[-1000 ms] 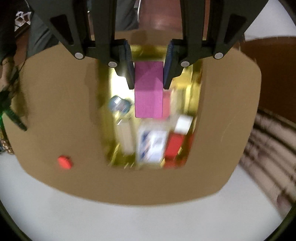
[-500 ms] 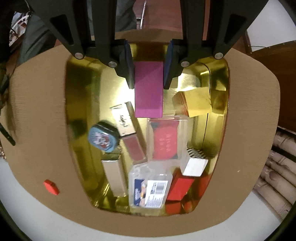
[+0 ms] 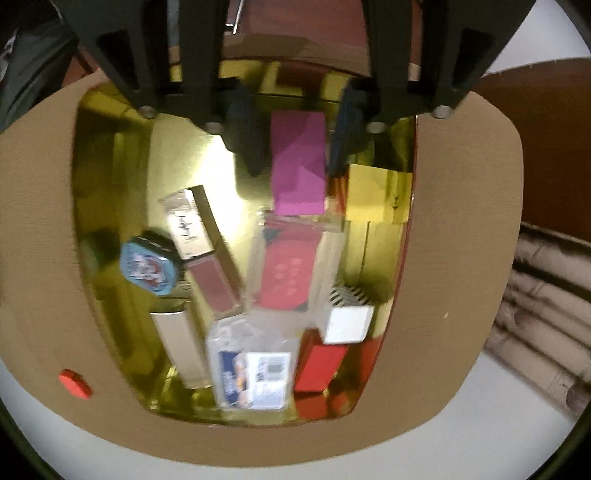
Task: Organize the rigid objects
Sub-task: 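Lower the pink block into the gold tin and open the left gripper, then grasp the red rounded case with the right gripper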
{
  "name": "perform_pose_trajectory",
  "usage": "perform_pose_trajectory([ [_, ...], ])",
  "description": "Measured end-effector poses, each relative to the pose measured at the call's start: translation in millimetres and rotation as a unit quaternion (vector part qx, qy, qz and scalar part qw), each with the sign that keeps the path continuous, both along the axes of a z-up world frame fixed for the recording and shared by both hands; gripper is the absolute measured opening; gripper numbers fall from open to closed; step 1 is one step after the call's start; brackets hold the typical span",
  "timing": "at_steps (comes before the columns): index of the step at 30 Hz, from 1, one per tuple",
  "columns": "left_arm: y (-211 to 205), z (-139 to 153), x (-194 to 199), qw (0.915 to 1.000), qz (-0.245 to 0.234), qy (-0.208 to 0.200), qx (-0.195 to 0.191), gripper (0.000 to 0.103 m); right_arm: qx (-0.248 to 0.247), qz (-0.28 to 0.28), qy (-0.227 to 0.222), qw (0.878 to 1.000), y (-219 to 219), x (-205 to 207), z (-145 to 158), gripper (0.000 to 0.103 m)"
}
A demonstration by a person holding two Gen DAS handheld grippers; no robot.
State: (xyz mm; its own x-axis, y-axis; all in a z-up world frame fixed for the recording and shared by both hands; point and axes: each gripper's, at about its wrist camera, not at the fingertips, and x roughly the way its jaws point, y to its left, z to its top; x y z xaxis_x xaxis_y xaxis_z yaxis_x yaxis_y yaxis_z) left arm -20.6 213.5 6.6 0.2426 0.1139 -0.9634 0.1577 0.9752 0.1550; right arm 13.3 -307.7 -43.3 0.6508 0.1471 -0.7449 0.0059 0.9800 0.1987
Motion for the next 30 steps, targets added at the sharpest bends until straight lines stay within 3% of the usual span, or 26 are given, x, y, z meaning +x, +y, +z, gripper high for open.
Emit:
perform_pose_trajectory([
  [4,-7,24,-16,0.9987,-0.004,-0.047,-0.018,0.066,0.000,-0.001,0.000,1.000,-2,0,0,0.060],
  [7,-12,34,-26,0.9965,0.010,-0.079,-0.024,0.068,-0.001,-0.002,0.000,1.000,-3,-2,1,0.060],
  [10,-11,52,-34,0.9910,0.046,-0.102,-0.074,0.068,-0.005,-0.002,0.001,1.000,-1,-2,1,0.060],
  [14,-20,69,-71,0.9734,0.099,-0.153,-0.140,0.070,-0.021,0.001,0.003,1.000,6,0,3,0.060],
  [18,-32,74,-115,0.9555,0.136,-0.196,-0.173,0.077,-0.025,0.072,0.008,0.997,33,15,22,0.060],
  [21,-34,66,-138,0.9520,0.155,-0.205,-0.165,0.079,-0.030,0.129,0.010,0.991,70,37,51,0.061],
  [24,-35,52,-157,0.9507,0.174,-0.200,-0.160,0.079,-0.007,0.143,0.028,0.989,102,65,67,0.061],
  [30,-26,26,-170,0.9535,0.180,-0.180,-0.162,0.079,-0.037,0.136,0.072,0.987,164,110,57,0.064],
])
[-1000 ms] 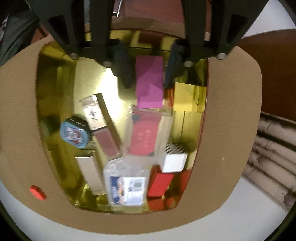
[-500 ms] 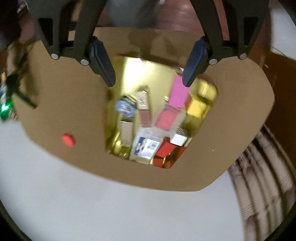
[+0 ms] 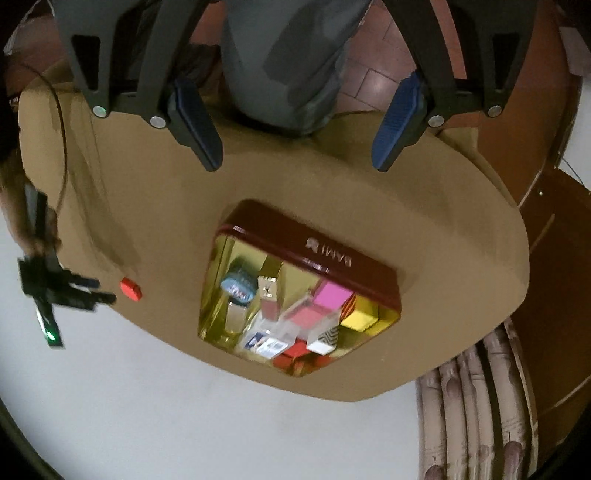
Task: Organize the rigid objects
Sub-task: 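Grasp the red rounded case with the right gripper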
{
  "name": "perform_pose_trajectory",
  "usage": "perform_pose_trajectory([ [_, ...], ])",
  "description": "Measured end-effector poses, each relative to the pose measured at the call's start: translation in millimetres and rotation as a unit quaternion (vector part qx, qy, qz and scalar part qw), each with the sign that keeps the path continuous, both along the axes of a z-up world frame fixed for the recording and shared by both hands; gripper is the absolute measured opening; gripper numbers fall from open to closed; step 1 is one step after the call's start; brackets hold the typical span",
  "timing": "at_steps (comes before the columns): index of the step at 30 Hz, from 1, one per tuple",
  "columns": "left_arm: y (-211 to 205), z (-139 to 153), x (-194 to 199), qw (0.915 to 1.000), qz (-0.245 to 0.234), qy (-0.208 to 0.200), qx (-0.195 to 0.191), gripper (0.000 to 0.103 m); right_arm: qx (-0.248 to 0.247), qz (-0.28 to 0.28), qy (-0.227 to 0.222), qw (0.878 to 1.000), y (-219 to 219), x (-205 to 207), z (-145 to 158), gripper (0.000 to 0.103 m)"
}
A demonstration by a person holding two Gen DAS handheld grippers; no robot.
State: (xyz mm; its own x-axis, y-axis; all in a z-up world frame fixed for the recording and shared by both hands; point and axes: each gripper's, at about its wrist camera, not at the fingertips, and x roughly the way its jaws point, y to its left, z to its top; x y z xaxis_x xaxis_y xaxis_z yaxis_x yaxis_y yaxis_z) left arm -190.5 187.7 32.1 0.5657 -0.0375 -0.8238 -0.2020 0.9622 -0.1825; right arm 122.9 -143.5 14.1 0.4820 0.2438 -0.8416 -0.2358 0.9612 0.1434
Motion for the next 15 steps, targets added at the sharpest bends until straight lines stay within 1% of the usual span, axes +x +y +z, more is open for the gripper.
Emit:
perform_pose_trajectory([
  [3,3,-3,-2,1.0000,-0.004,-0.006,0.005,0.079,-0.025,-0.017,0.004,1.000,14,15,-6,0.064],
  [5,2,-6,-1,0.9998,-0.014,-0.007,0.011,0.079,-0.037,-0.031,0.014,0.999,18,26,-10,0.064],
  [8,1,-9,-1,0.9996,-0.024,-0.006,0.014,0.079,-0.037,-0.047,0.039,0.997,19,42,-19,0.064],
  [12,0,-17,0,0.9994,-0.033,0.007,0.009,0.079,-0.045,-0.063,0.067,0.995,19,51,-34,0.064],
  [13,1,-19,0,0.9994,-0.032,0.009,0.009,0.079,-0.038,-0.067,0.069,0.995,19,52,-36,0.064],
  [14,1,-20,0,0.9995,-0.029,0.011,0.007,0.079,-0.021,-0.064,0.076,0.995,18,51,-40,0.064],
  [15,2,-20,0,0.9996,-0.027,0.012,0.005,0.079,-0.020,-0.063,0.077,0.995,17,49,-42,0.055],
])
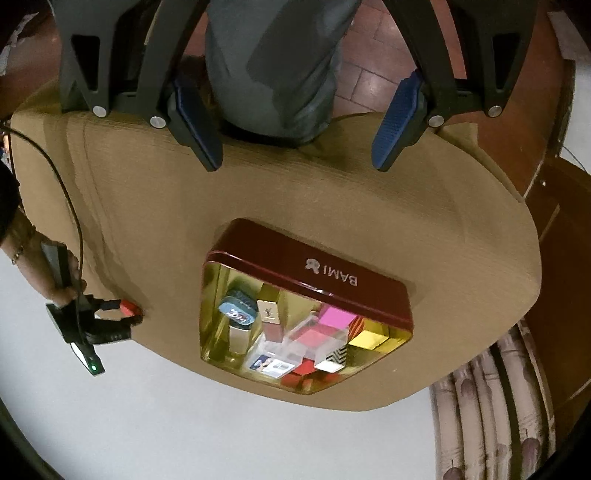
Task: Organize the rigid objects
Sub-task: 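Grasp the red rounded case with the right gripper, then place the red case in the gold tin and open the right gripper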
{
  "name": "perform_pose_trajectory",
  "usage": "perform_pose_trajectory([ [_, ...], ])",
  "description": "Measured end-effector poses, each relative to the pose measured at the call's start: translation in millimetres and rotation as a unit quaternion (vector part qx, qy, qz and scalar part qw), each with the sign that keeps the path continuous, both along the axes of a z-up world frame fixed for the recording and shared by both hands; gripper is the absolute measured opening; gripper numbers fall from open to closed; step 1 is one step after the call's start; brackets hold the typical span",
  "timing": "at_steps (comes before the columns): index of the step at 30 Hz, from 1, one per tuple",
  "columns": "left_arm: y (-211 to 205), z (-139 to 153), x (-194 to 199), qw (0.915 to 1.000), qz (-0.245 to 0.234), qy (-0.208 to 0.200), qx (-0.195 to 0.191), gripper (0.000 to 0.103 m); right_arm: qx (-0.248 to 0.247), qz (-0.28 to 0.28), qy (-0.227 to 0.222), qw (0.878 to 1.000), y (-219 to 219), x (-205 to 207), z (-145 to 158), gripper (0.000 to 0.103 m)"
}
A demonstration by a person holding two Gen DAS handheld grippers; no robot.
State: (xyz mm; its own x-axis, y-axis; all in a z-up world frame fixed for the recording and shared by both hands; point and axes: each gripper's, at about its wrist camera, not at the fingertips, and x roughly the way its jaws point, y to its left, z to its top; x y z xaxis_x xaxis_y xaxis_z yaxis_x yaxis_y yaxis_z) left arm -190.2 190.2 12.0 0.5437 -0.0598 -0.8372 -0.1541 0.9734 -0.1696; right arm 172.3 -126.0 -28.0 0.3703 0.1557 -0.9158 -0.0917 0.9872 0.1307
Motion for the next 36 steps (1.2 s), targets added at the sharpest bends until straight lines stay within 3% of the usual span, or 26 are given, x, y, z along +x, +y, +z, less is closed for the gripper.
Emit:
perform_pose_trajectory([
  [1,2,0,-1,1.0000,0.003,0.000,-0.003,0.079,-0.018,0.004,-0.009,1.000,2,-4,1,0.048],
  [5,9,3,-2,0.9997,0.019,0.000,-0.015,0.079,0.010,0.026,-0.029,0.999,8,-25,18,0.048],
  [9,16,6,-8,0.9992,0.028,0.008,-0.026,0.079,0.077,0.088,-0.054,0.992,35,-69,60,0.048],
  [15,22,8,-18,0.9986,0.050,0.010,0.016,0.080,0.156,0.231,-0.041,0.960,131,-143,104,0.048],
  [19,31,7,-22,0.9980,0.057,0.014,0.021,0.081,0.159,0.293,-0.015,0.943,187,-175,96,0.048],
  [23,49,6,-26,0.9971,0.073,0.014,0.016,0.081,0.146,0.322,0.000,0.935,230,-195,77,0.048],
  [31,72,7,-27,0.9955,0.094,0.015,-0.003,0.081,0.110,0.317,0.002,0.942,246,-195,52,0.048],
  [36,77,13,-27,0.9959,0.090,0.007,0.006,0.081,0.100,0.300,0.002,0.949,252,-192,41,0.048],
])
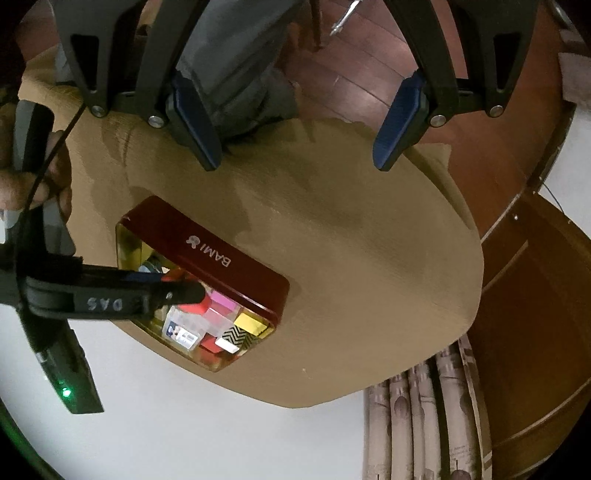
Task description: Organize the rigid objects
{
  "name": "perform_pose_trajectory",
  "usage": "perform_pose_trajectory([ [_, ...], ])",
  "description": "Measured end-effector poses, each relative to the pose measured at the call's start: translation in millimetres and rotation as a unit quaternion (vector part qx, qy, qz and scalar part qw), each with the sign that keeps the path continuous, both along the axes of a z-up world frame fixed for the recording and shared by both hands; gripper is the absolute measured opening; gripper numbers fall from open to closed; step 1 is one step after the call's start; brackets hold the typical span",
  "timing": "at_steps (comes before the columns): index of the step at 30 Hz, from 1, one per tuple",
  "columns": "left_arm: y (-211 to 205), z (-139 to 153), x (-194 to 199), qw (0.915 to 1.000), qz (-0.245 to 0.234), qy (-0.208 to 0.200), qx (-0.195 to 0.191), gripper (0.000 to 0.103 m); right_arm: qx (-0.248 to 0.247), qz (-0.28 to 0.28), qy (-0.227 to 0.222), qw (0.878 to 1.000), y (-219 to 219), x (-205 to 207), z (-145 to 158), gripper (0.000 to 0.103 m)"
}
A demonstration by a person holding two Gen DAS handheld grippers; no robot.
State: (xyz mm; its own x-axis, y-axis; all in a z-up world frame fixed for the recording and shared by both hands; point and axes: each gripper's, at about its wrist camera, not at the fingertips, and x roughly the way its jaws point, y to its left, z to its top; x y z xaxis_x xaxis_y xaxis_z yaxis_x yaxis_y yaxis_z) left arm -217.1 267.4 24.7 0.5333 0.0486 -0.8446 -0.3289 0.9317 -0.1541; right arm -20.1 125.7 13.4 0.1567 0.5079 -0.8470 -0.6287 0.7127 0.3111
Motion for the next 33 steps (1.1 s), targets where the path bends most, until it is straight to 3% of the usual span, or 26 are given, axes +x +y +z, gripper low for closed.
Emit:
perform_pose_trajectory([
  [10,10,21,3,0.9966,-0.050,-0.045,0.048,0.082,0.002,-0.069,-0.029,0.997,6,-8,-3,0.049],
  [12,9,24,5,0.9933,-0.063,-0.063,0.074,0.083,0.001,-0.092,-0.071,0.993,-1,-17,7,0.049],
  [14,8,26,7,0.9897,-0.071,-0.073,0.100,0.084,0.007,-0.118,-0.140,0.983,-11,-37,26,0.049],
  [17,11,27,10,0.9874,-0.083,-0.091,0.100,0.086,0.009,-0.152,-0.234,0.960,-22,-72,50,0.049],
  [22,19,24,14,0.9871,-0.097,-0.109,0.064,0.086,0.033,-0.209,-0.328,0.921,-42,-115,72,0.075],
  [27,16,25,15,0.9835,-0.108,-0.125,0.073,0.086,0.021,-0.298,-0.364,0.882,-55,-139,71,0.079],
  [30,15,26,13,0.9817,-0.112,-0.134,0.075,0.086,0.049,-0.314,-0.349,0.881,-61,-143,65,0.079],
  [33,13,29,13,0.9788,-0.115,-0.145,0.087,0.086,0.038,-0.330,-0.342,0.879,-65,-144,56,0.079],
])
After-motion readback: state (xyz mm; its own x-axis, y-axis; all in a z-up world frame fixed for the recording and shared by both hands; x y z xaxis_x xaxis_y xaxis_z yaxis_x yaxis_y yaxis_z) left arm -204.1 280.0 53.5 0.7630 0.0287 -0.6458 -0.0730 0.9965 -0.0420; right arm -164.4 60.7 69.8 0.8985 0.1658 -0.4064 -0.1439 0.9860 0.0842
